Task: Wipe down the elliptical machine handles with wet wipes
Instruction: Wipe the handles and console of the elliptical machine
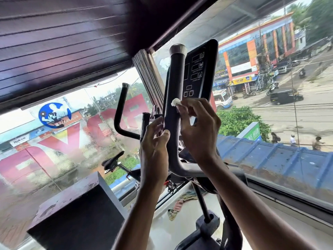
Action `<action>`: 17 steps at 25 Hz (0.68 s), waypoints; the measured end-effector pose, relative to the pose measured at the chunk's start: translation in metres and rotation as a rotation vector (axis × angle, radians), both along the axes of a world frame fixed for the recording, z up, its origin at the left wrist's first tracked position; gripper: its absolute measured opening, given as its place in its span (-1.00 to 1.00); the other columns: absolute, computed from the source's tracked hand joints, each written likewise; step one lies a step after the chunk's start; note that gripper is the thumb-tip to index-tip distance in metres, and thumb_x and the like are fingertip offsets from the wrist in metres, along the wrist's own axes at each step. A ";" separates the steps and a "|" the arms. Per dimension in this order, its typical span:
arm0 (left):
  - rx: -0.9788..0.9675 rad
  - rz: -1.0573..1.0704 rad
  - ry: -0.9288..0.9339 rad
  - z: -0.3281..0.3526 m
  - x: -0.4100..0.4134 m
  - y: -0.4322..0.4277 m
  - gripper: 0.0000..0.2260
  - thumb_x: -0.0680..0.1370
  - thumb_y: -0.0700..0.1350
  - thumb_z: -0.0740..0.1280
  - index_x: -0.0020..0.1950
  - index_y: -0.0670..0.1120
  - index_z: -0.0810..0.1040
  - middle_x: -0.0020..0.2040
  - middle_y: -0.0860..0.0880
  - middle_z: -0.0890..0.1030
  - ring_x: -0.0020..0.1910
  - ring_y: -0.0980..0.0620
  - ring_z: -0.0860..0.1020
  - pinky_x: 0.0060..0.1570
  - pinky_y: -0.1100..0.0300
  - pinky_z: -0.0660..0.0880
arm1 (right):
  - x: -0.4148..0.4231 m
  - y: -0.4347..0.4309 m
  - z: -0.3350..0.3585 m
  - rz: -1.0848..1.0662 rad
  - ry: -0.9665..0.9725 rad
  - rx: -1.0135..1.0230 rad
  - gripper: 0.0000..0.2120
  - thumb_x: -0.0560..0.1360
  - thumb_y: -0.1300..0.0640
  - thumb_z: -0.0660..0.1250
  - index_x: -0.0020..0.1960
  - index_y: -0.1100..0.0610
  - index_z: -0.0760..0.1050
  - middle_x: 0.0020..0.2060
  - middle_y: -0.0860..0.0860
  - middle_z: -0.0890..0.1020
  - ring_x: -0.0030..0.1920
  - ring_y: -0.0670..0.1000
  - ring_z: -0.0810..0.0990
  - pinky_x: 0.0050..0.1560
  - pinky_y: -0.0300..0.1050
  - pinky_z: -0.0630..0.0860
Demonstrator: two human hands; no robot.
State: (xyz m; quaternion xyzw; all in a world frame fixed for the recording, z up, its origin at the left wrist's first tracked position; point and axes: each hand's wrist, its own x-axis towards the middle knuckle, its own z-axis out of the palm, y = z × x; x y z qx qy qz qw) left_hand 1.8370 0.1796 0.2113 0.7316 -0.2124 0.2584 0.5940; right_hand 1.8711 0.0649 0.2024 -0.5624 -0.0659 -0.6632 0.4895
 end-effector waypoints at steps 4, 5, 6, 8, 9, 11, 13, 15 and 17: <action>0.027 0.002 -0.026 0.012 0.004 -0.005 -0.72 0.62 -0.20 0.30 0.22 0.13 0.62 0.11 0.11 0.69 0.05 0.21 0.66 -0.03 0.27 0.56 | -0.014 0.014 -0.031 0.088 0.055 0.038 -0.98 0.57 0.26 0.49 -0.04 0.20 0.68 -0.13 -0.02 0.68 -0.22 -0.06 0.63 -0.17 -0.23 0.56; 0.036 0.014 -0.034 0.015 0.006 -0.007 -0.74 0.59 -0.14 0.31 0.19 0.14 0.62 0.10 0.11 0.70 0.08 0.16 0.66 0.04 0.17 0.59 | -0.008 0.011 -0.025 0.099 0.050 0.056 -0.97 0.57 0.25 0.50 -0.05 0.19 0.67 -0.14 -0.02 0.68 -0.21 -0.06 0.63 -0.16 -0.20 0.56; 0.050 0.027 -0.047 0.018 0.010 -0.008 -0.74 0.55 -0.10 0.30 0.18 0.14 0.62 0.09 0.11 0.70 0.11 0.11 0.66 0.11 0.05 0.59 | 0.000 0.006 -0.015 0.102 0.034 0.075 -0.96 0.57 0.24 0.50 -0.05 0.19 0.67 -0.15 -0.02 0.68 -0.20 -0.07 0.63 -0.15 -0.18 0.58; 0.071 0.037 -0.073 0.027 0.017 -0.013 -0.72 0.52 -0.06 0.30 0.21 0.10 0.62 0.10 0.10 0.69 0.15 0.04 0.65 0.20 -0.10 0.56 | 0.018 -0.007 0.014 0.080 -0.004 0.125 -0.96 0.58 0.21 0.49 -0.05 0.18 0.67 -0.15 -0.02 0.68 -0.20 -0.11 0.63 -0.16 -0.13 0.61; 0.081 0.040 -0.078 0.031 0.021 -0.015 -0.71 0.52 -0.04 0.30 0.22 0.09 0.62 0.10 0.09 0.69 0.14 0.03 0.65 0.20 -0.12 0.56 | 0.025 -0.013 0.024 0.067 -0.015 0.150 -0.95 0.58 0.19 0.48 -0.04 0.17 0.67 -0.16 -0.03 0.68 -0.21 -0.12 0.64 -0.17 -0.10 0.62; 0.106 0.035 -0.085 0.039 0.026 -0.019 -0.72 0.51 -0.02 0.31 0.21 0.08 0.62 0.09 0.10 0.69 0.06 0.04 0.67 0.14 -0.07 0.58 | 0.029 -0.017 0.027 0.070 -0.019 0.165 -0.95 0.58 0.17 0.49 -0.04 0.14 0.67 -0.16 -0.05 0.68 -0.21 -0.12 0.65 -0.16 -0.05 0.63; 0.122 0.028 -0.095 0.046 0.031 -0.019 -0.74 0.51 -0.01 0.31 0.18 0.05 0.63 0.04 0.14 0.70 -0.02 0.12 0.68 0.03 0.09 0.57 | 0.022 -0.011 0.010 0.122 -0.012 0.123 -0.97 0.58 0.20 0.49 -0.03 0.15 0.67 -0.15 -0.05 0.68 -0.19 -0.08 0.67 -0.14 -0.02 0.64; 0.140 0.025 -0.110 0.052 0.033 -0.019 -0.78 0.54 -0.05 0.32 0.16 0.06 0.63 -0.02 0.21 0.70 -0.07 0.22 0.68 -0.04 0.21 0.53 | 0.015 -0.006 -0.003 0.156 -0.017 0.077 -0.99 0.58 0.23 0.49 -0.02 0.16 0.68 -0.14 -0.05 0.68 -0.17 -0.05 0.68 -0.14 0.00 0.64; 0.172 0.042 -0.122 0.059 0.036 -0.021 -0.79 0.60 -0.12 0.35 0.17 0.14 0.63 -0.07 0.29 0.68 -0.12 0.29 0.66 -0.07 0.28 0.51 | 0.021 -0.013 0.006 0.137 -0.027 0.077 -0.99 0.57 0.23 0.51 -0.03 0.15 0.69 -0.15 -0.04 0.69 -0.18 -0.07 0.68 -0.16 -0.03 0.64</action>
